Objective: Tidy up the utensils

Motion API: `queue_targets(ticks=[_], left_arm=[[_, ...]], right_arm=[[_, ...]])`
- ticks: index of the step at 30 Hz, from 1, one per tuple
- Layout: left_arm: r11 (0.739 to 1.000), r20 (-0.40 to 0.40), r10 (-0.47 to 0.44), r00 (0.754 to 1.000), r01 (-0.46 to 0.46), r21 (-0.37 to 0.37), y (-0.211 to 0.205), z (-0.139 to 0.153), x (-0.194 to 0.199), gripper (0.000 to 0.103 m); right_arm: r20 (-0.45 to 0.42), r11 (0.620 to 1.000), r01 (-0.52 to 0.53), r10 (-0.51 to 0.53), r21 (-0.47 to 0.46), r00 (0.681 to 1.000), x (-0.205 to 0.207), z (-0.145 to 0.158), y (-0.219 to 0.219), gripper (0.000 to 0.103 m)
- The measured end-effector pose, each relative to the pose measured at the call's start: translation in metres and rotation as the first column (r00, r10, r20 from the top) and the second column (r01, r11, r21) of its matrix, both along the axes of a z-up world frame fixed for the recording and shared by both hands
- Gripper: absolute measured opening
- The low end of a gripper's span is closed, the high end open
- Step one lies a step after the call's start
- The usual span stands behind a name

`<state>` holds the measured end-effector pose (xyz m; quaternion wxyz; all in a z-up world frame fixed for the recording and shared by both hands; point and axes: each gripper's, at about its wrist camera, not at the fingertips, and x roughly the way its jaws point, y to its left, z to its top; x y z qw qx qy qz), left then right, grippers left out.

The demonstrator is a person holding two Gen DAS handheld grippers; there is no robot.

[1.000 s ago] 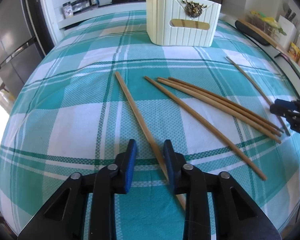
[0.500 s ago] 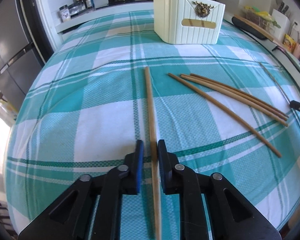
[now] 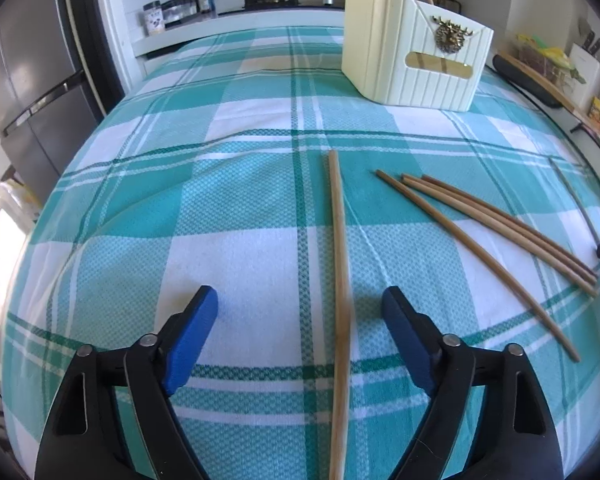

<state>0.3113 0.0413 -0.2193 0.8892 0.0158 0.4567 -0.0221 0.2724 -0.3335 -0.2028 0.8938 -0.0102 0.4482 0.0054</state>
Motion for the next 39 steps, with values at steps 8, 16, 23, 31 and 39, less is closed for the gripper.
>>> queue_targets(ticks=[8, 16, 23, 31, 39], left_arm=[[1.000, 0.012, 0.013, 1.000, -0.013, -0.010, 0.0028, -0.0023, 0.0004, 0.094], [1.000, 0.005, 0.007, 1.000, -0.007, -0.012, 0.0015, -0.0034, 0.0009, 0.098], [1.000, 0.004, 0.007, 1.000, -0.007, -0.011, 0.0007, -0.0037, 0.0011, 0.100], [1.000, 0.004, 0.008, 1.000, -0.008, -0.011, 0.0006, -0.0037, 0.0011, 0.100], [1.000, 0.003, 0.008, 1.000, -0.008, -0.011, 0.0008, -0.0037, 0.0012, 0.100]], right_arm=[[0.001, 1.000, 0.002, -0.002, 0.009, 1.000, 0.0016, -0.0012, -0.0005, 0.055], [0.001, 1.000, 0.003, -0.003, 0.005, 1.000, 0.0013, -0.0016, -0.0005, 0.055], [0.002, 1.000, 0.003, -0.003, 0.006, 1.000, 0.0013, -0.0019, -0.0006, 0.055], [0.002, 1.000, 0.003, -0.003, 0.006, 1.000, 0.0012, -0.0019, -0.0008, 0.055], [0.002, 1.000, 0.003, -0.003, 0.006, 1.000, 0.0012, -0.0020, -0.0009, 0.055]])
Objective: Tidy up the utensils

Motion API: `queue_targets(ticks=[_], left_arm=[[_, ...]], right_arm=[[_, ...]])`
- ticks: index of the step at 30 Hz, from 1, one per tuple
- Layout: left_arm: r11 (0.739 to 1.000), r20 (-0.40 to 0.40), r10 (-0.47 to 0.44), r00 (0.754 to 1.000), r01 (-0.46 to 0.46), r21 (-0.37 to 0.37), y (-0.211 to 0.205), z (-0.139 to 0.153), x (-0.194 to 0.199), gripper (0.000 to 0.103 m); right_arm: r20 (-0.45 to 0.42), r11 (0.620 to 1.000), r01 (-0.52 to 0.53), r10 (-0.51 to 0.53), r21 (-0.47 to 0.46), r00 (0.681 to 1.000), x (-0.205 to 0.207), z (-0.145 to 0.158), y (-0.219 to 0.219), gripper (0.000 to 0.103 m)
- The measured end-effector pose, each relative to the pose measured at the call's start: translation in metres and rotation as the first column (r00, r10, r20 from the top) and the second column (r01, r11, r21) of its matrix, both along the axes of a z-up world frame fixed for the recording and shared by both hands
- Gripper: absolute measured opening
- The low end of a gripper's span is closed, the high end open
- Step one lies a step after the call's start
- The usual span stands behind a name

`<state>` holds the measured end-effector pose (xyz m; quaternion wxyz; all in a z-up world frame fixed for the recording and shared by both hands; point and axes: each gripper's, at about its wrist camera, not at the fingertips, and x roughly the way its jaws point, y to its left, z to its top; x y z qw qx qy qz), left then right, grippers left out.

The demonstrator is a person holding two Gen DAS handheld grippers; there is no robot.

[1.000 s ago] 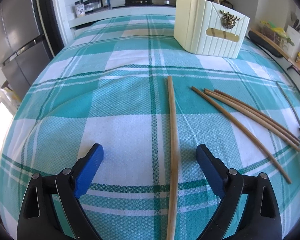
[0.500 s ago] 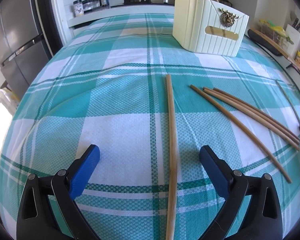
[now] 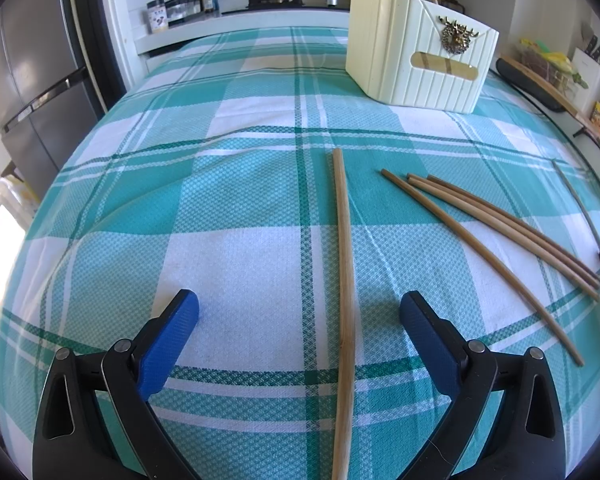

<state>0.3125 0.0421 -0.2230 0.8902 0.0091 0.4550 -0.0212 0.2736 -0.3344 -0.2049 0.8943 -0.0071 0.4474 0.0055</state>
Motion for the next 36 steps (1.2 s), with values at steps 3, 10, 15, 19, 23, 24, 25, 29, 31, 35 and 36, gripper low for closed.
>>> queue_targets(ticks=[3, 10, 15, 19, 23, 24, 25, 29, 31, 35, 36], left_arm=[[1.000, 0.000, 0.000, 1.000, 0.000, 0.000, 0.000, 0.000, 0.000, 0.101], [1.000, 0.000, 0.000, 1.000, 0.000, 0.000, 0.000, 0.000, 0.000, 0.101], [1.000, -0.001, 0.000, 1.000, 0.000, 0.000, 0.000, 0.000, 0.000, 0.101], [1.000, -0.003, -0.002, 1.000, 0.002, -0.005, 0.001, -0.001, 0.001, 0.101], [1.000, -0.032, -0.031, 0.999, 0.031, -0.004, 0.002, -0.001, 0.000, 0.101], [0.999, -0.057, -0.048, 0.997, 0.048, 0.000, 0.001, 0.000, 0.001, 0.101], [0.998, -0.089, -0.069, 0.994, 0.069, -0.002, 0.001, 0.001, 0.001, 0.101], [0.988, -0.164, -0.148, 0.975, 0.152, 0.012, -0.001, 0.007, 0.005, 0.100], [0.983, -0.182, -0.167, 0.969, 0.177, 0.038, -0.004, 0.007, 0.011, 0.097], [0.974, -0.221, -0.207, 0.953, 0.221, 0.039, -0.011, 0.008, 0.034, 0.091], [0.974, -0.229, -0.209, 0.951, 0.224, 0.043, -0.013, 0.008, 0.040, 0.089]], right_arm=[[0.000, 1.000, 0.000, 0.000, 0.000, 1.000, 0.000, 0.000, 0.000, 0.055], [0.000, 1.000, 0.000, 0.000, 0.000, 1.000, 0.000, 0.000, 0.000, 0.055], [0.000, 1.000, 0.000, 0.000, 0.000, 1.000, 0.000, 0.000, 0.000, 0.055], [0.000, 1.000, 0.000, 0.000, 0.001, 1.000, 0.000, 0.000, 0.000, 0.055], [0.000, 1.000, 0.000, 0.000, 0.007, 1.000, 0.000, 0.001, -0.001, 0.055], [-0.001, 1.000, 0.001, -0.001, 0.016, 1.000, -0.001, 0.001, -0.002, 0.055], [-0.003, 1.000, -0.001, 0.001, 0.023, 1.000, -0.001, 0.001, -0.004, 0.055], [-0.084, 0.996, -0.084, 0.086, 0.025, 0.993, -0.003, 0.006, -0.009, 0.055], [-0.136, 0.993, -0.114, 0.118, 0.039, 0.984, 0.001, 0.007, -0.013, 0.055], [-0.222, 0.985, -0.163, 0.171, 0.054, 0.960, 0.020, 0.008, -0.010, 0.055], [-0.233, 0.983, -0.179, 0.186, 0.051, 0.955, 0.024, 0.008, -0.007, 0.055]])
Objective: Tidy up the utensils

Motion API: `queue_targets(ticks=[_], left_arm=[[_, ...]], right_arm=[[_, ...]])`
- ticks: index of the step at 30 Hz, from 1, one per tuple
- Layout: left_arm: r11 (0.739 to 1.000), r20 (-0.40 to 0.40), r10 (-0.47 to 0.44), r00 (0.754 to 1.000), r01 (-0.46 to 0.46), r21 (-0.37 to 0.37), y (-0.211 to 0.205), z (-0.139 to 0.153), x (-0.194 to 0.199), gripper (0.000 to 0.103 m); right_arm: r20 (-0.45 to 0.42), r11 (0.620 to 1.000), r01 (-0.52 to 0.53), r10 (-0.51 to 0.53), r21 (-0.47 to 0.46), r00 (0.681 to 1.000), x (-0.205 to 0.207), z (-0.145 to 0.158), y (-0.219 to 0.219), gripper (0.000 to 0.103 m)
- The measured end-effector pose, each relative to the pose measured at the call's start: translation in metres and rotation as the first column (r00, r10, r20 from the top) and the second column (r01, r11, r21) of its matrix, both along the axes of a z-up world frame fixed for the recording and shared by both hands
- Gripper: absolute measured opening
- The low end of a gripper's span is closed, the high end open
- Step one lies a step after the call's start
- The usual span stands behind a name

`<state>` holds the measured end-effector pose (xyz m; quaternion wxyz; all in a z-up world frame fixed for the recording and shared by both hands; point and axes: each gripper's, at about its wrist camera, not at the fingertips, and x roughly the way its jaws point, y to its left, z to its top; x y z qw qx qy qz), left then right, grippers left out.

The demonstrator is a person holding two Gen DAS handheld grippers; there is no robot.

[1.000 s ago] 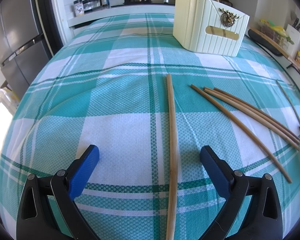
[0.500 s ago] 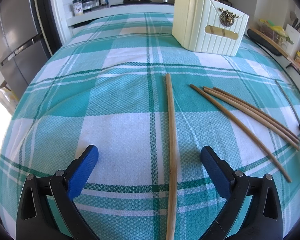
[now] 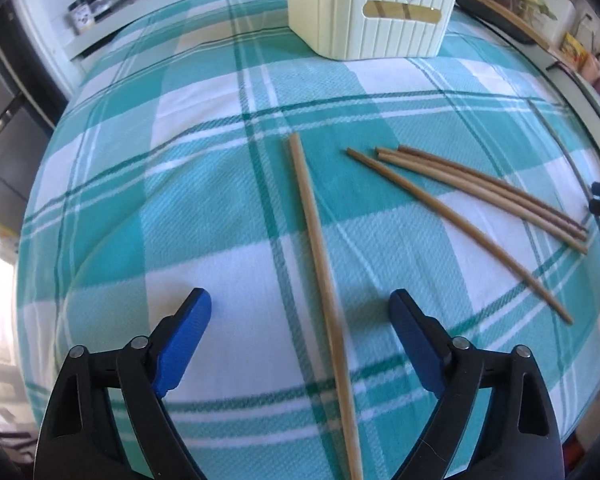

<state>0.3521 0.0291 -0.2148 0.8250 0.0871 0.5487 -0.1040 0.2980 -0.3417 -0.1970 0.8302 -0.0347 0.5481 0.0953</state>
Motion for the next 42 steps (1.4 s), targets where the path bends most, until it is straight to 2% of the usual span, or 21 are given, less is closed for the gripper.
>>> queue_targets(ticks=[1, 4, 6, 7, 8, 9, 10, 11, 13, 15, 19, 23, 29, 32, 37, 39, 42], left_arm=[[1.000, -0.013, -0.007, 1.000, 0.007, 0.000, -0.002, 0.001, 0.008, 0.087], [1.000, -0.048, 0.007, 0.999, -0.009, -0.024, -0.003, 0.002, 0.031, 0.075], [0.999, -0.054, 0.026, 0.998, -0.028, -0.022, -0.006, 0.003, 0.043, 0.062], [0.999, -0.054, 0.027, 0.998, -0.028, -0.021, -0.009, 0.003, 0.046, 0.059], [1.000, -0.048, 0.024, 0.999, -0.025, -0.020, -0.011, 0.004, 0.049, 0.043], [1.000, -0.038, 0.024, 0.999, -0.025, -0.012, -0.013, 0.006, 0.051, 0.020], [1.000, -0.033, 0.027, 0.999, -0.027, -0.002, -0.014, 0.006, 0.053, 0.008], [0.999, -0.031, 0.033, 0.999, -0.033, -0.005, -0.014, 0.006, 0.054, 0.005], [0.998, -0.022, 0.058, 0.998, -0.058, -0.035, -0.010, 0.009, 0.053, 0.005], [0.995, 0.009, 0.078, 0.997, -0.077, -0.058, -0.005, 0.016, 0.046, 0.005], [0.989, 0.109, 0.098, 0.989, -0.085, -0.122, 0.009, 0.054, 0.020, 0.005], [0.983, 0.222, 0.095, 0.971, -0.056, -0.176, 0.018, 0.103, -0.013, 0.005], [0.969, 0.358, 0.095, 0.929, -0.005, -0.246, 0.029, 0.164, -0.046, 0.005], [0.962, 0.400, 0.102, 0.911, 0.012, -0.274, 0.031, 0.182, -0.057, 0.005], [0.948, 0.494, 0.143, 0.858, 0.025, -0.318, 0.034, 0.209, -0.072, 0.005], [0.942, 0.509, 0.156, 0.846, 0.028, -0.334, 0.035, 0.212, -0.074, 0.005], [0.935, 0.513, 0.166, 0.842, 0.031, -0.354, 0.037, 0.212, -0.072, 0.005]], right_arm=[[-0.009, 1.000, -0.020, 0.020, -0.008, 1.000, 0.008, 0.000, 0.004, 0.055], [-0.022, 0.999, -0.040, 0.040, -0.034, 0.999, 0.031, -0.002, 0.012, 0.056], [-0.031, 0.999, -0.034, 0.033, -0.021, 0.999, 0.051, -0.003, 0.016, 0.057], [-0.029, 1.000, -0.028, 0.028, -0.011, 0.999, 0.062, -0.003, 0.019, 0.057], [-0.025, 1.000, -0.023, 0.023, -0.005, 0.999, 0.071, -0.003, 0.021, 0.057], [-0.023, 1.000, -0.018, 0.018, -0.004, 1.000, 0.081, -0.004, 0.023, 0.054], [-0.010, 1.000, -0.016, 0.016, -0.019, 1.000, 0.088, -0.003, 0.026, 0.040], [-0.003, 0.999, -0.016, 0.015, -0.035, 1.000, 0.094, -0.004, 0.029, 0.031], [0.015, 0.999, 0.019, -0.018, -0.049, 1.000, 0.103, -0.003, 0.031, 0.014], [0.031, 0.998, 0.034, -0.032, -0.050, 0.999, 0.102, -0.001, 0.033, 0.006], [0.113, 0.999, 0.040, -0.042, 0.020, 0.993, 0.083, 0.022, 0.028, 0.006], [0.230, 0.994, 0.036, -0.060, 0.106, 0.971, 0.049, 0.072, 0.017, 0.006], [0.359, 0.987, -0.003, -0.055, 0.159, 0.932, -0.001, 0.140, 0.008, 0.006], [0.403, 0.986, -0.018, -0.052, 0.168, 0.914, -0.017, 0.162, 0.007, 0.006], [0.469, 0.982, -0.041, -0.051, 0.185, 0.882, -0.029, 0.190, 0.013, 0.006], [0.493, 0.981, -0.052, -0.047, 0.185, 0.869, -0.031, 0.199, 0.017, 0.006], [0.512, 0.980, -0.063, -0.044, 0.188, 0.858, -0.029, 0.206, 0.021, 0.006]])
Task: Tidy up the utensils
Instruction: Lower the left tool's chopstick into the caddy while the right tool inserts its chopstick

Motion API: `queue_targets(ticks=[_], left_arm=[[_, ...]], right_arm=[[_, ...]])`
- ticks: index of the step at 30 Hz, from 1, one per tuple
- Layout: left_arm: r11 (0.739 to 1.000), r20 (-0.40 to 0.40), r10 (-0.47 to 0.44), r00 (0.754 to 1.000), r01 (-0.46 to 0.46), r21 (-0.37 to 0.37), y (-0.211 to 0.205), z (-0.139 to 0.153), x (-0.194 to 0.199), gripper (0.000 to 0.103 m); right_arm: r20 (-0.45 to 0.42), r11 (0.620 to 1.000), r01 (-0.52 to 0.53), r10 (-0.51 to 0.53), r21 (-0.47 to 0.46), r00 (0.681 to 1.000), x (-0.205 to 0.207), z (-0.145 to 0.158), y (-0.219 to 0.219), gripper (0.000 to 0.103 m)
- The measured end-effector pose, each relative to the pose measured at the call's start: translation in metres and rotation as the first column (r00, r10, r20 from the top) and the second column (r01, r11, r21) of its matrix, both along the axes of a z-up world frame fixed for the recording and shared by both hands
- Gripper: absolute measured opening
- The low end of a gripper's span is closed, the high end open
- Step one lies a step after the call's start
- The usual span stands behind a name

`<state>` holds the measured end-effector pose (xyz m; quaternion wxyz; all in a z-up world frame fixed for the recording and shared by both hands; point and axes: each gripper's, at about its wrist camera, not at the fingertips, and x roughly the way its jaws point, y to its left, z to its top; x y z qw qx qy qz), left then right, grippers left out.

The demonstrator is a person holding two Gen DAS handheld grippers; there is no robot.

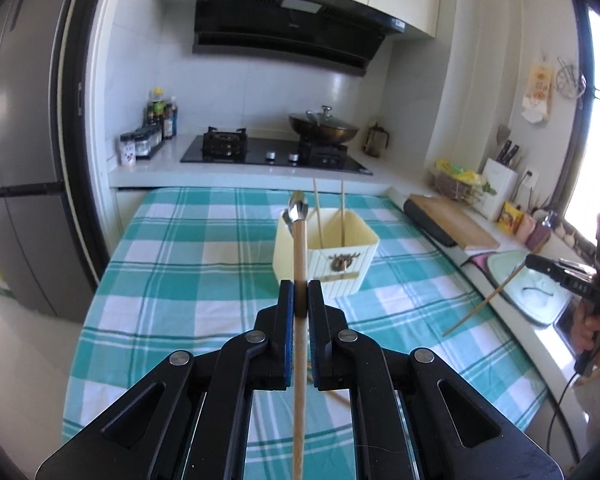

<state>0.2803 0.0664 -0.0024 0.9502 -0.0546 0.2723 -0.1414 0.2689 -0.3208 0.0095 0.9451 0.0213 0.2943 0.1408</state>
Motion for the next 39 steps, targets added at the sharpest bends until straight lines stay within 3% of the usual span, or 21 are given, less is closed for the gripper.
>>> queue_targets(ticks=[22, 26, 31, 35, 39], left_arm=[[0.995, -0.038, 0.034, 0.999, -0.037, -0.093, 0.013, -0.021, 0.015, 0.005], [0.996, 0.005, 0.039, 0.999, -0.038, -0.080, 0.009, 0.003, 0.018, 0.005], [0.992, 0.144, 0.083, 0.986, -0.068, -0.103, 0.005, 0.063, 0.041, 0.005], [0.979, 0.224, 0.171, 0.959, -0.140, -0.146, -0.005, 0.095, 0.079, 0.005], [0.964, 0.250, 0.244, 0.937, -0.207, -0.164, -0.024, 0.099, 0.124, 0.005]], right_arm=[[-0.015, 0.999, -0.031, 0.031, 0.005, 0.999, 0.017, -0.002, 0.014, 0.006], [-0.018, 0.999, -0.032, 0.033, 0.008, 0.999, 0.022, -0.001, 0.013, 0.006], [0.024, 1.000, -0.009, 0.009, 0.019, 1.000, 0.052, 0.022, 0.009, 0.006], [0.152, 0.997, 0.020, -0.031, 0.071, 0.988, 0.083, 0.054, 0.010, 0.006], [0.265, 0.994, 0.014, -0.043, 0.112, 0.963, 0.115, 0.074, 0.024, 0.006]])
